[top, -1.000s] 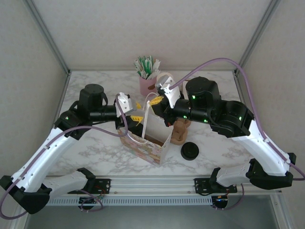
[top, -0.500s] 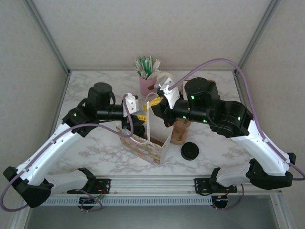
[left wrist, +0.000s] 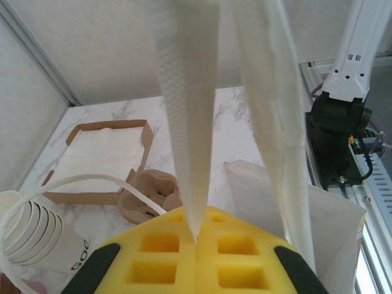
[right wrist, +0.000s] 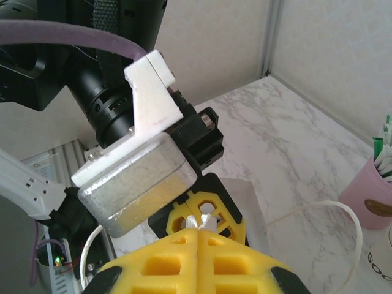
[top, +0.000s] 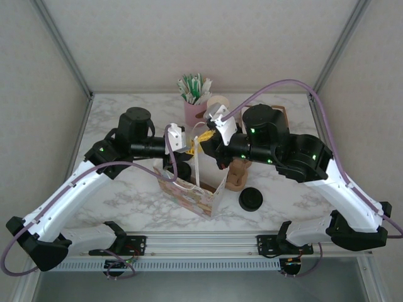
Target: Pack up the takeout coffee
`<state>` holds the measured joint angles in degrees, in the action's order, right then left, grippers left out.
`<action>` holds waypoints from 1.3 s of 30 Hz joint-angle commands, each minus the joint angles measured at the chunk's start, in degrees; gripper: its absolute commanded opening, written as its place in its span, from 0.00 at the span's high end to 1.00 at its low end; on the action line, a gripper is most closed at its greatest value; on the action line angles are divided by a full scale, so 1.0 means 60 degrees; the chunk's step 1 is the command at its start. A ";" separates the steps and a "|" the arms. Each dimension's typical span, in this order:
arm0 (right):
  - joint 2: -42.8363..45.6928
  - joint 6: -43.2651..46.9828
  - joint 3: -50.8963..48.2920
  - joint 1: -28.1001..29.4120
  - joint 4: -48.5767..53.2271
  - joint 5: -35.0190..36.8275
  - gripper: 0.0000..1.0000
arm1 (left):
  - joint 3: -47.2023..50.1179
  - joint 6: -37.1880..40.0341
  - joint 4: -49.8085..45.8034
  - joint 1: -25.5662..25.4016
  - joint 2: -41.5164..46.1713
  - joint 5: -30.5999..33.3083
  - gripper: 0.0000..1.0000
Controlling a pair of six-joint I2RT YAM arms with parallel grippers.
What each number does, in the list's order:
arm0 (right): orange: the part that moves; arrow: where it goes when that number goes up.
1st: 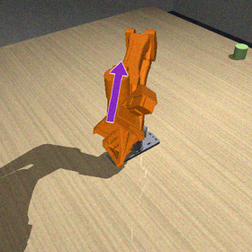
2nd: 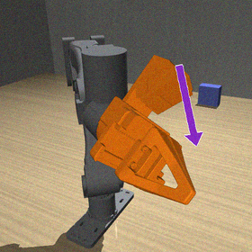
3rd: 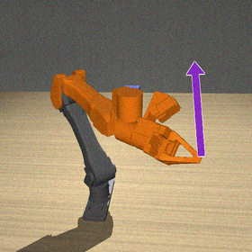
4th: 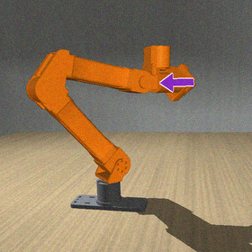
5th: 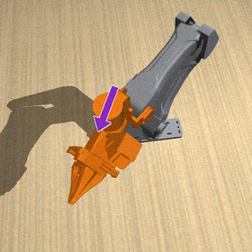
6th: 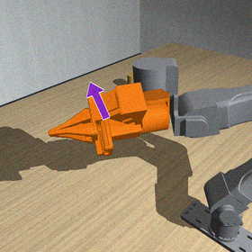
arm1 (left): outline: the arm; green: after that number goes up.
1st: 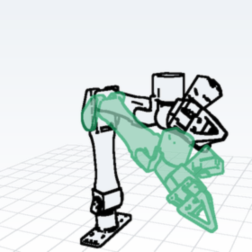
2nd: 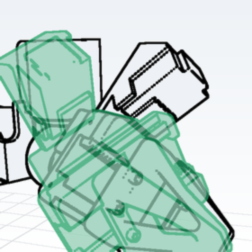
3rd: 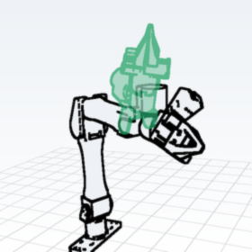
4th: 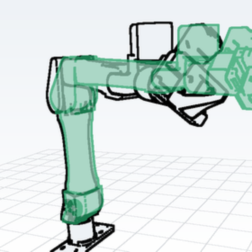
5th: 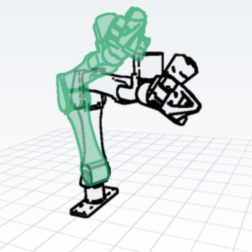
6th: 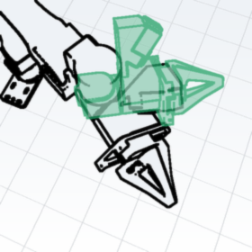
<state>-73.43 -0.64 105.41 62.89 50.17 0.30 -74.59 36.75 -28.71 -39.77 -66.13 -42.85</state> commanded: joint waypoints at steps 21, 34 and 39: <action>0.1122 0.1362 -0.1959 0.0084 -0.1882 0.0302 0.49 | -0.0431 -0.0719 0.0283 -0.0227 0.0377 0.0318 1.00; 0.0456 0.1601 -0.1777 0.0084 -0.2278 -0.0431 0.65 | -0.0560 -0.0442 0.0002 -0.0606 0.0533 0.0177 1.00; 0.0390 0.1571 -0.1718 0.0087 -0.2431 -0.0780 0.97 | -0.0655 -0.0325 -0.0180 -0.0623 0.0526 0.0264 1.00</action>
<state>-70.85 8.54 93.80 62.89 37.91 -2.24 -76.58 33.87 -28.93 -42.94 -63.88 -40.21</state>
